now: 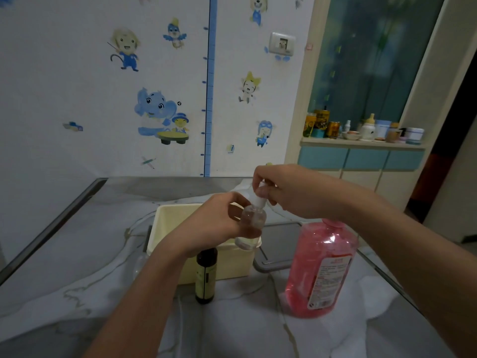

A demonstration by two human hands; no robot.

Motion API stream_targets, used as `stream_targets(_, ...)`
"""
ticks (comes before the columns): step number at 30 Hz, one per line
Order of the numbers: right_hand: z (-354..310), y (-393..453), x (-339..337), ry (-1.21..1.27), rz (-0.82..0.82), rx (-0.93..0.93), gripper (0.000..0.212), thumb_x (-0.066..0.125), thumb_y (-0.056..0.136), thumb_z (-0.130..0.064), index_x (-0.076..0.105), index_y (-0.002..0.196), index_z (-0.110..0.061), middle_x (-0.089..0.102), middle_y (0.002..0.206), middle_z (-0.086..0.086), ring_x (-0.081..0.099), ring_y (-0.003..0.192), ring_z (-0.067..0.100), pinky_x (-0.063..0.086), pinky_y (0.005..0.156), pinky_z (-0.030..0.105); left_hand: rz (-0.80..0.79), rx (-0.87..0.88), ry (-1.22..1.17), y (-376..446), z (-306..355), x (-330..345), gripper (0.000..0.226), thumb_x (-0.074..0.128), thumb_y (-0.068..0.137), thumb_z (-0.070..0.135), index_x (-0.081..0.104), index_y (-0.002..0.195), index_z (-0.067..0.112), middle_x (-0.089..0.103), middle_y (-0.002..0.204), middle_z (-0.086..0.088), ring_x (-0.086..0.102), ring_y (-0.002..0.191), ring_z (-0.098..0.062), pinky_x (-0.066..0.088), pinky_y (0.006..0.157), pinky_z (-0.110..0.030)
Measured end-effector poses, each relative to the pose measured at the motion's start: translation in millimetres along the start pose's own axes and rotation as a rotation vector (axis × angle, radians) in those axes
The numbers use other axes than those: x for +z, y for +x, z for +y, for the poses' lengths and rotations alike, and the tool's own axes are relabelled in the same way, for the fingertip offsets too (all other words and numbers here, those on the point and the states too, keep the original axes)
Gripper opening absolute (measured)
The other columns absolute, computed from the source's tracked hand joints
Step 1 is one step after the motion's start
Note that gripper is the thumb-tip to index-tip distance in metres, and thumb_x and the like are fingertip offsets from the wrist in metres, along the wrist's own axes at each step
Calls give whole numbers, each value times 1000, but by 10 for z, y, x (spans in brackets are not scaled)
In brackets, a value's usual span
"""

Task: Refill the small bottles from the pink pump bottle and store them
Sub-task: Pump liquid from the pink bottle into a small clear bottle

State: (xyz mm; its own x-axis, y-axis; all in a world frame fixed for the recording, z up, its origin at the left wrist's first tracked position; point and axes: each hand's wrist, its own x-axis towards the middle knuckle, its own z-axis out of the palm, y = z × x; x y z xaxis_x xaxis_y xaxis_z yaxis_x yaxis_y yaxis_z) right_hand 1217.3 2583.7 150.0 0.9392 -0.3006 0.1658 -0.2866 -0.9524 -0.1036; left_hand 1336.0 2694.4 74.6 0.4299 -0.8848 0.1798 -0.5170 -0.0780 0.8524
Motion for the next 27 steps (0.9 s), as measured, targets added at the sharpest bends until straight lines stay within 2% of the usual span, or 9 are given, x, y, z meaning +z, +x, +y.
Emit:
stream_targets(3, 3, 42, 24, -50, 24, 28, 27, 42, 94, -44, 54, 92, -20, 53, 75, -5, 50, 67, 11, 42, 61, 27, -27, 26, -35, 4, -11, 7, 48, 84, 68, 20, 56, 107, 27, 75, 90, 3, 70, 86, -11, 54, 87, -36)
stream_targets(6, 23, 111, 76, -151, 72, 75, 51, 37, 88, -61, 59, 82, -15, 56, 69, 0, 48, 61, 14, 40, 58, 30, -63, 84, -60, -4, -15, 26, 53, 82, 71, 17, 53, 112, 34, 74, 91, -9, 69, 91, -29, 53, 91, -48)
stream_targets(9, 12, 135, 68, -163, 76, 128, 61, 35, 85, -68, 62, 78, -14, 55, 64, 1, 47, 57, 15, 40, 55, 31, -66, 103, -92, 0, -12, 43, 58, 80, 73, 12, 51, 115, 42, 74, 93, -9, 70, 91, -27, 53, 90, -49)
stream_targets(13, 32, 88, -57, 136, -78, 104, 34, 50, 88, -50, 52, 107, -22, 65, 89, 1, 60, 64, 14, 54, 59, 28, -64, 109, -92, 7, 5, 59, 54, 78, 75, 11, 54, 115, 40, 73, 96, -5, 70, 90, -22, 55, 87, -47)
stream_targets(16, 85, 56, -134, 167, -137, 40, 23, 60, 88, -30, 54, 109, -21, 66, 92, 2, 63, 59, 11, 55, 54, 20, -70, 100, -74, 16, -2, 52, 47, 77, 77, 15, 53, 112, 35, 74, 94, -3, 71, 88, -19, 55, 86, -47)
stream_targets(18, 67, 56, -109, 109, -125, 57, 22, 60, 88, -33, 59, 101, -15, 67, 78, 2, 61, 55, 11, 51, 50, 20, -86, 107, -72, 19, -3, 59, 50, 77, 76, 12, 51, 112, 34, 75, 93, -5, 71, 88, -21, 56, 86, -46)
stream_targets(20, 36, 83, -57, 20, -80, 108, 39, 55, 87, -47, 63, 89, -9, 65, 68, 4, 58, 51, 13, 46, 47, 21, -92, 110, -89, 21, -5, 77, 54, 78, 76, 7, 50, 113, 34, 74, 93, -10, 71, 88, -23, 56, 85, -46)
stream_targets(23, 43, 123, -19, -30, -66, 155, 54, 48, 85, -59, 62, 91, -7, 66, 72, 7, 59, 53, 16, 49, 49, 24, -82, 106, -107, 23, -15, 94, 52, 77, 77, 8, 51, 113, 34, 73, 94, -10, 71, 88, -20, 58, 82, -46)
stream_targets(27, 69, 44, -124, 134, -177, 99, 32, 62, 86, -36, 52, 110, -19, 66, 92, 3, 66, 60, 14, 54, 53, 22, -78, 97, -73, 39, -17, 98, 49, 77, 76, 13, 53, 115, 32, 73, 96, -1, 71, 88, -13, 57, 84, -44)
